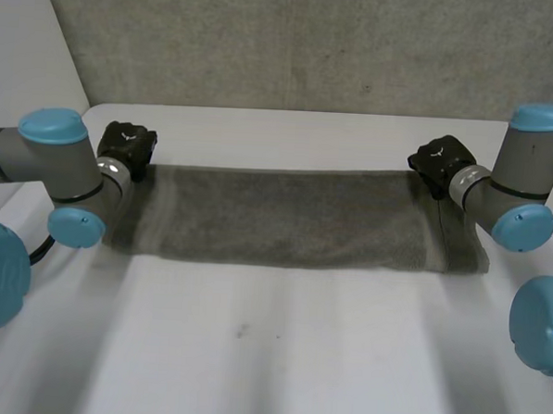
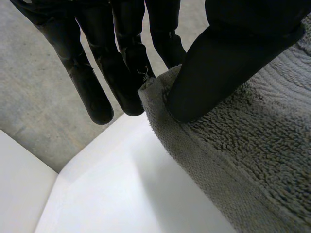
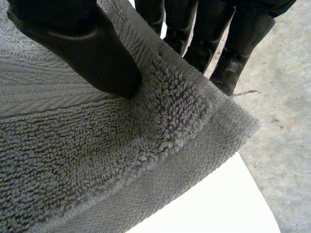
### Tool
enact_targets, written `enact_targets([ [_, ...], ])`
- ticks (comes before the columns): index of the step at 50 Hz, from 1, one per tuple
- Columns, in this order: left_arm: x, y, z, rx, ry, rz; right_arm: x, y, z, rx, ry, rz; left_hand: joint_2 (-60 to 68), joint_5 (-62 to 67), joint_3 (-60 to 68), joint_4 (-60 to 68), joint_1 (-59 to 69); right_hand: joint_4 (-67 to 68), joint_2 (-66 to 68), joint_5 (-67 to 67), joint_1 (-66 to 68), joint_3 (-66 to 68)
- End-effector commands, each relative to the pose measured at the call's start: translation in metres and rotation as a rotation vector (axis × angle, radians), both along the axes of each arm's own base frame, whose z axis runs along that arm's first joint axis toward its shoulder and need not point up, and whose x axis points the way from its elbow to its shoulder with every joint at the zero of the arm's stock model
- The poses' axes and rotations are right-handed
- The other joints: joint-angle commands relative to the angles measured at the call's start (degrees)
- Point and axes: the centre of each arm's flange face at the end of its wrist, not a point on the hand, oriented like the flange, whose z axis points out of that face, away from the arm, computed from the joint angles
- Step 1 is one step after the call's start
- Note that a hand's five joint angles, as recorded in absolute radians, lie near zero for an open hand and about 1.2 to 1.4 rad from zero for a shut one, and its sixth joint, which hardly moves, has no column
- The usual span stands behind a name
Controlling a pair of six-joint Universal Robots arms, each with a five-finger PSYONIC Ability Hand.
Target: Fold the towel.
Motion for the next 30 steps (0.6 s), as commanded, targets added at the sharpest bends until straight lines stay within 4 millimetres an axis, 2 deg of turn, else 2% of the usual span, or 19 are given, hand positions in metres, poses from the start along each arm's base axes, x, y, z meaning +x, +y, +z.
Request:
enact_targets([
  [1, -0.009, -0.003, -0.003, 0.005, -0.005, -0.011, 0.004, -0.008, -0.015, -0.055, -0.008, -0.001, -0.9, 0.0, -0.9, -0.9, 0.7, -67.0, -66.1, -67.1, -66.1, -66.8],
  [2, -0.009, -0.003, -0.003, 0.005, -0.005, -0.011, 0.004, -0.008, -0.015, -0.055, -0.008, -0.001, -1.0, -0.1, -1.0, -1.0, 0.6, -67.0, -66.1, -67.1, -66.1, -66.8],
  [3, -0.011, -0.001, -0.004, 0.015, -0.008, -0.014, 0.008, -0.007, -0.017, -0.06, -0.008, 0.002, -44.5, -43.5, -44.4, -44.5, -42.9, -67.0, -66.1, -67.1, -66.1, -66.8],
  [4, -0.011, -0.001, -0.004, 0.016, -0.008, -0.014, 0.008, -0.007, -0.017, -0.06, -0.008, 0.002, -44.9, -44.0, -44.9, -44.9, -43.3, -67.0, -66.1, -67.1, -66.1, -66.8],
  [5, -0.016, 0.003, -0.005, 0.022, -0.011, -0.024, 0.011, -0.006, -0.018, -0.065, -0.007, 0.001, -57.2, -56.3, -57.2, -57.3, -55.7, -67.0, -66.1, -67.1, -66.1, -66.8],
  [6, -0.019, 0.005, -0.005, 0.028, -0.015, -0.03, 0.013, -0.005, -0.016, -0.071, -0.007, -0.001, -59.8, -58.8, -59.7, -59.8, -58.2, -67.0, -66.1, -67.1, -66.1, -66.8],
  [10, -0.027, 0.011, -0.002, 0.031, -0.016, -0.048, 0.022, -0.001, -0.007, -0.095, -0.017, 0.017, -59.8, -58.8, -59.7, -59.8, -58.2, -67.0, -66.1, -67.1, -66.1, -66.8],
  [12, -0.027, 0.017, 0.005, 0.047, -0.014, -0.051, 0.022, -0.001, 0.018, -0.14, -0.037, 0.015, -59.8, -58.8, -59.7, -59.8, -58.2, -67.0, -66.1, -67.1, -66.1, -66.8],
  [13, -0.027, 0.017, 0.005, 0.047, -0.014, -0.051, 0.022, -0.001, 0.018, -0.14, -0.037, 0.015, -59.8, -58.8, -59.7, -59.8, -58.2, -67.0, -66.1, -67.1, -66.1, -66.8],
  [14, -0.026, 0.021, 0.012, 0.055, -0.013, -0.049, 0.023, 0.0, 0.032, -0.159, -0.045, 0.016, -59.8, -58.8, -59.7, -59.8, -58.2, -67.0, -66.1, -67.1, -66.1, -66.8],
  [15, -0.026, 0.021, 0.012, 0.056, -0.013, -0.049, 0.023, 0.0, 0.032, -0.16, -0.045, 0.016, -59.8, -58.8, -59.7, -59.8, -58.2, -67.0, -66.1, -67.1, -66.1, -66.8],
  [17, -0.023, 0.033, 0.025, 0.074, -0.015, -0.048, 0.021, 0.004, 0.056, -0.176, -0.069, 0.006, -59.8, -58.8, -59.7, -59.8, -58.2, -67.0, -66.1, -67.1, -66.1, -66.8],
  [18, -0.023, 0.033, 0.025, 0.074, -0.015, -0.048, 0.021, 0.004, 0.056, -0.176, -0.069, 0.006, -59.8, -58.8, -59.7, -59.8, -58.2, -67.0, -66.1, -67.1, -66.1, -66.8],
  [20, -0.018, 0.049, 0.041, 0.084, -0.01, -0.05, 0.017, 0.012, 0.075, -0.146, -0.112, -0.004, -59.8, -58.8, -59.7, -59.8, -58.2, -67.0, -66.1, -67.1, -66.1, -66.8],
  [23, -0.015, 0.058, 0.048, 0.079, -0.002, -0.049, 0.015, 0.019, 0.083, -0.12, -0.134, -0.009, -59.8, -58.8, -59.7, -59.8, -58.2, -67.0, -66.1, -67.1, -66.1, -66.8],
  [25, -0.011, 0.072, 0.065, 0.041, 0.035, -0.045, 0.009, 0.034, 0.094, -0.065, -0.148, -0.012, -59.7, -58.8, -59.7, -59.7, -58.1, -67.0, -66.1, -67.1, -66.1, -66.8],
  [26, -0.011, 0.072, 0.065, 0.041, 0.035, -0.045, 0.009, 0.034, 0.095, -0.065, -0.148, -0.012, -59.7, -58.8, -59.7, -59.7, -58.1, -67.0, -66.1, -67.1, -66.1, -66.8],
  [28, -0.006, 0.091, 0.079, 0.006, 0.069, -0.045, -0.005, 0.05, 0.1, -0.011, -0.139, -0.032, -59.5, -58.6, -59.5, -59.6, -58.0, -67.0, -66.1, -67.1, -66.1, -66.8],
  [30, -0.003, 0.101, 0.085, -0.012, 0.079, -0.044, -0.012, 0.059, 0.099, 0.021, -0.131, -0.04, -59.7, -58.8, -59.7, -59.7, -58.1, -67.0, -66.1, -67.1, -66.1, -66.8],
])
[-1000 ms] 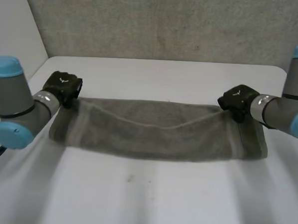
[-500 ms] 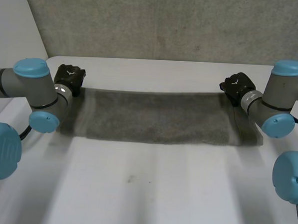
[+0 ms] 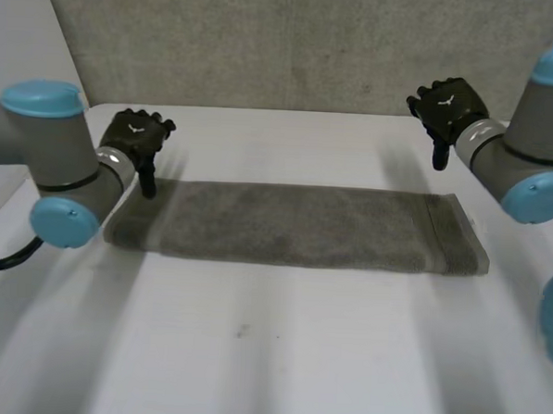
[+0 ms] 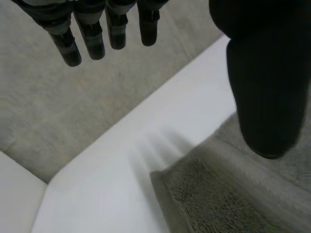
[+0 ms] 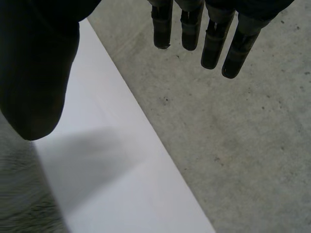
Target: Fold the towel.
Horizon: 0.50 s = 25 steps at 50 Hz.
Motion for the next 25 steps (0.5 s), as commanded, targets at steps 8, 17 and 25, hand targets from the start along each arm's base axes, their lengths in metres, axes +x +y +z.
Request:
enact_targets([
  [8, 0.023, 0.081, 0.041, -0.115, 0.082, 0.004, -0.044, 0.078, -0.014, 0.319, 0.023, -0.023, 0.4, -1.6, 0.4, 0.3, -0.1, -5.0, -4.9, -3.5, -3.4, -4.4],
  [17, 0.029, 0.105, 0.021, -0.076, 0.073, 0.004, -0.07, 0.089, -0.06, 0.388, 0.029, -0.073, 0.4, -1.6, 0.4, 0.3, -0.1, -5.0, -4.9, -3.5, -3.4, -4.4],
  [25, 0.034, 0.107, 0.012, -0.055, 0.084, 0.019, -0.083, 0.079, -0.095, 0.371, 0.019, -0.107, 0.4, -1.6, 0.4, 0.3, -0.1, 0.5, 0.6, 1.9, 2.0, 1.0],
])
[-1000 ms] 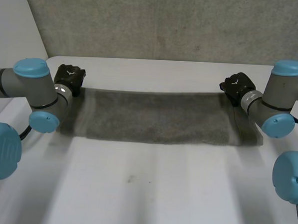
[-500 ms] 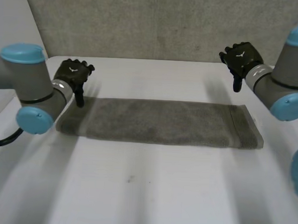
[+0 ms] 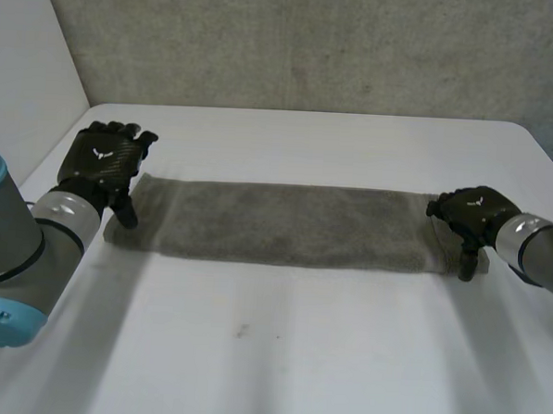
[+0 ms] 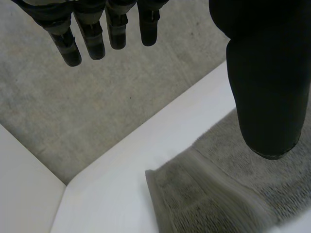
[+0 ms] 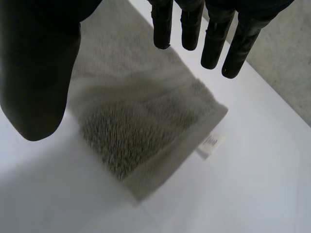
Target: Fold the towel.
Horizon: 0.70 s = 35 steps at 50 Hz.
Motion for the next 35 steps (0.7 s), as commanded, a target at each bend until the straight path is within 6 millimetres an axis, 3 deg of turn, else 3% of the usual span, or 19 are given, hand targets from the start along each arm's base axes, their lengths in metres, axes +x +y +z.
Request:
enact_targets([
  [1, 0.004, 0.001, -0.009, 0.02, 0.011, 0.011, -0.012, -0.01, -0.031, -0.021, -0.004, -0.031, 0.5, -1.6, 0.4, 0.4, 0.0, 0.5, 0.6, 1.9, 2.1, 1.0],
  [6, 0.005, 0.002, -0.011, 0.036, 0.048, 0.017, -0.015, -0.016, -0.041, -0.015, -0.006, -0.039, 0.5, -1.6, 0.4, 0.4, 0.0, 13.0, 13.0, 14.4, 14.5, 13.5],
  [8, 0.005, 0.003, -0.013, 0.049, 0.064, 0.016, -0.016, -0.018, -0.044, -0.013, -0.006, -0.035, 0.5, -1.6, 0.4, 0.4, 0.0, 23.8, 23.9, 25.2, 25.4, 24.4],
  [12, 0.004, 0.004, -0.013, 0.047, 0.067, 0.015, -0.016, -0.019, -0.05, -0.006, 0.007, -0.028, 0.5, -1.6, 0.4, 0.4, 0.0, 30.6, 30.7, 32.0, 32.2, 31.1],
  [13, 0.004, 0.004, -0.013, 0.048, 0.067, 0.013, -0.017, -0.021, -0.053, -0.006, 0.018, -0.027, 0.5, -1.6, 0.4, 0.4, 0.0, 39.8, 39.8, 41.2, 41.4, 40.3],
  [14, 0.004, 0.004, -0.013, 0.048, 0.067, 0.013, -0.017, -0.021, -0.053, -0.006, 0.018, -0.027, 0.5, -1.6, 0.4, 0.4, 0.0, 39.9, 39.9, 41.3, 41.5, 40.4],
  [15, 0.004, 0.004, -0.014, 0.046, 0.068, 0.013, -0.02, -0.023, -0.054, -0.007, 0.028, -0.03, 0.5, -1.6, 0.4, 0.4, 0.0, 60.5, 60.6, 61.9, 62.1, 61.0],
  [16, 0.004, 0.004, -0.013, 0.043, 0.069, 0.015, -0.024, -0.025, -0.053, -0.013, 0.036, -0.038, 0.5, -1.6, 0.4, 0.4, 0.0, 65.0, 65.1, 66.4, 66.6, 65.5],
  [20, 0.004, 0.004, -0.014, 0.045, 0.068, 0.015, -0.037, -0.032, -0.046, -0.035, 0.04, -0.072, 0.5, -1.6, 0.4, 0.4, 0.0, 65.0, 65.1, 66.5, 66.6, 65.6],
  [25, 0.004, 0.005, -0.015, 0.049, 0.067, 0.013, -0.066, -0.047, -0.025, -0.096, 0.049, -0.137, 0.5, -1.6, 0.4, 0.4, 0.0, 65.0, 65.1, 66.5, 66.6, 65.6],
  [27, 0.005, 0.005, -0.016, 0.052, 0.066, 0.015, -0.096, -0.061, -0.014, -0.135, 0.093, -0.191, 0.5, -1.6, 0.4, 0.4, 0.0, 65.0, 65.1, 66.5, 66.6, 65.6],
  [28, 0.005, 0.005, -0.016, 0.052, 0.066, 0.015, -0.096, -0.061, -0.014, -0.136, 0.093, -0.191, 0.5, -1.6, 0.4, 0.4, 0.0, 65.0, 65.1, 66.5, 66.6, 65.6],
  [30, 0.005, 0.005, -0.016, 0.052, 0.066, 0.016, -0.122, -0.071, -0.006, -0.169, 0.188, -0.217, 0.5, -1.6, 0.4, 0.4, 0.0, 65.0, 65.1, 66.5, 66.6, 65.6],
  [35, 0.005, 0.005, -0.016, 0.052, 0.066, 0.018, -0.121, -0.076, 0.01, -0.202, 0.255, -0.188, 0.5, -1.6, 0.4, 0.4, 0.0, 65.0, 65.1, 66.5, 66.6, 65.6],
])
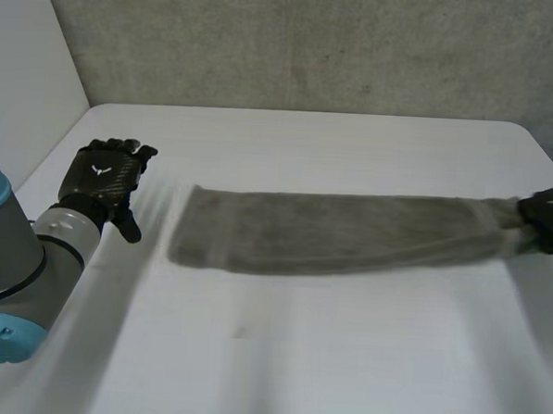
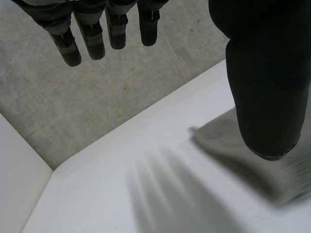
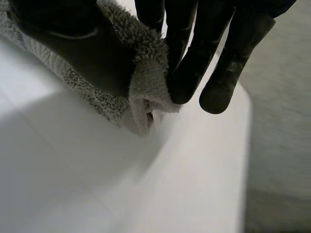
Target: Fold the towel.
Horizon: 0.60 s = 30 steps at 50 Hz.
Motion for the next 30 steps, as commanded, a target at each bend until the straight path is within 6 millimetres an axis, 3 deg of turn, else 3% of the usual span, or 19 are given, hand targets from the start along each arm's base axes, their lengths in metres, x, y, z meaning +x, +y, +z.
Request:
enact_targets([
  [1, 0.001, 0.0, 0.0, 0.001, 0.0, 0.002, -0.019, -0.012, 0.022, -0.043, 0.124, -0.003, 0.5, -1.6, 0.4, 0.4, 0.0, 3.2, 5.2, 3.1, 5.1, 4.2],
  [3, 0.0, 0.0, 0.0, -0.001, 0.0, 0.001, 0.017, -0.011, 0.048, -0.111, 0.087, 0.057, 0.5, -1.6, 0.4, 0.4, 0.0, 3.2, 5.2, 3.1, 5.1, 4.2],
  [4, 0.0, 0.0, 0.0, -0.001, 0.0, 0.001, 0.017, -0.011, 0.048, -0.111, 0.087, 0.057, 0.5, -1.6, 0.4, 0.4, 0.0, 3.2, 5.2, 3.1, 5.1, 4.2],
  [5, 0.0, 0.0, 0.0, 0.001, 0.0, 0.001, 0.049, -0.006, 0.063, -0.156, 0.055, 0.12, 0.5, -1.6, 0.4, 0.4, 0.0, 3.2, 5.2, 3.1, 5.1, 4.2],
  [6, 0.0, 0.0, 0.0, 0.001, 0.0, 0.001, 0.05, -0.006, 0.063, -0.156, 0.055, 0.121, 0.5, -1.6, 0.4, 0.4, 0.0, 3.2, 5.2, 3.1, 5.1, 4.2],
  [8, 0.0, 0.0, 0.001, -0.002, 0.002, 0.0, 0.114, 0.012, 0.084, -0.224, 0.003, 0.249, 0.5, -1.6, 0.4, 0.4, 0.0, 3.2, 5.2, 3.1, 5.1, 4.2],
  [9, 0.0, 0.0, 0.001, -0.002, 0.002, 0.0, 0.114, 0.012, 0.084, -0.224, 0.002, 0.249, 0.5, -1.6, 0.4, 0.4, 0.0, 3.2, 5.2, 3.1, 5.1, 4.2],
  [10, 0.0, 0.0, 0.001, -0.003, 0.002, 0.001, 0.145, 0.024, 0.089, -0.246, -0.007, 0.306, 0.5, -1.6, 0.4, 0.4, 0.0, 3.2, 5.2, 3.1, 5.1, 4.2],
  [11, 0.0, 0.0, 0.001, -0.003, 0.002, 0.001, 0.175, 0.039, 0.09, -0.261, -0.009, 0.359, 0.5, -1.6, 0.4, 0.4, 0.0, 3.2, 5.2, 3.1, 5.1, 4.2],
  [12, 0.0, 0.0, 0.001, -0.003, 0.002, 0.001, 0.175, 0.039, 0.09, -0.261, -0.009, 0.359, 0.5, -1.6, 0.4, 0.4, 0.0, 3.2, 5.2, 3.1, 5.1, 4.2],
  [14, 0.001, -0.001, 0.001, -0.003, 0.002, 0.003, 0.236, 0.075, 0.079, -0.266, -0.019, 0.483, 0.5, -1.6, 0.4, 0.4, 0.0, 3.2, 5.2, 3.1, 5.1, 4.2],
  [15, 0.001, -0.001, 0.001, -0.003, 0.002, 0.003, 0.236, 0.075, 0.079, -0.266, -0.019, 0.484, 0.5, -1.6, 0.4, 0.4, 0.0, 3.2, 5.2, 3.1, 5.1, 4.2],
  [16, 0.001, -0.001, 0.001, -0.002, 0.002, 0.004, 0.266, 0.096, 0.069, -0.258, -0.024, 0.559, 0.5, -1.6, 0.4, 0.4, 0.0, 3.2, 5.2, 3.1, 5.1, 4.2],
  [17, 0.001, -0.001, 0.001, -0.002, 0.002, 0.004, 0.266, 0.096, 0.069, -0.257, -0.024, 0.56, 0.5, -1.6, 0.4, 0.4, 0.0, 3.2, 5.2, 3.1, 5.1, 4.2],
  [19, 0.002, -0.002, 0.0, 0.0, 0.002, 0.009, 0.309, 0.132, 0.043, -0.229, -0.024, 0.678, 0.5, -1.6, 0.4, 0.4, 0.0, 3.2, 5.2, 3.1, 5.1, 4.2],
  [20, 0.002, -0.002, 0.0, 0.0, 0.002, 0.009, 0.309, 0.133, 0.043, -0.228, -0.024, 0.679, 0.5, -1.6, 0.4, 0.4, 0.0, 3.2, 5.2, 3.1, 5.1, 4.2],
  [22, 0.002, -0.002, 0.0, 0.0, 0.002, 0.009, 0.338, 0.164, 0.013, -0.195, 0.0, 0.776, 0.5, -1.6, 0.4, 0.4, 0.0, 3.2, 5.2, 3.1, 5.1, 4.2],
  [27, 0.003, -0.002, 0.0, 0.001, 0.001, 0.01, 0.362, 0.198, -0.015, -0.182, 0.047, 0.877, 0.5, -1.6, 0.4, 0.4, 0.0, 3.2, 5.2, 3.1, 5.1, 4.2],
  [30, 0.003, -0.002, -0.001, 0.003, 0.001, 0.01, 0.368, 0.209, -0.024, -0.169, 0.053, 0.903, 0.5, -1.6, 0.4, 0.4, 0.0, 3.2, 5.2, 3.1, 5.1, 4.2],
])
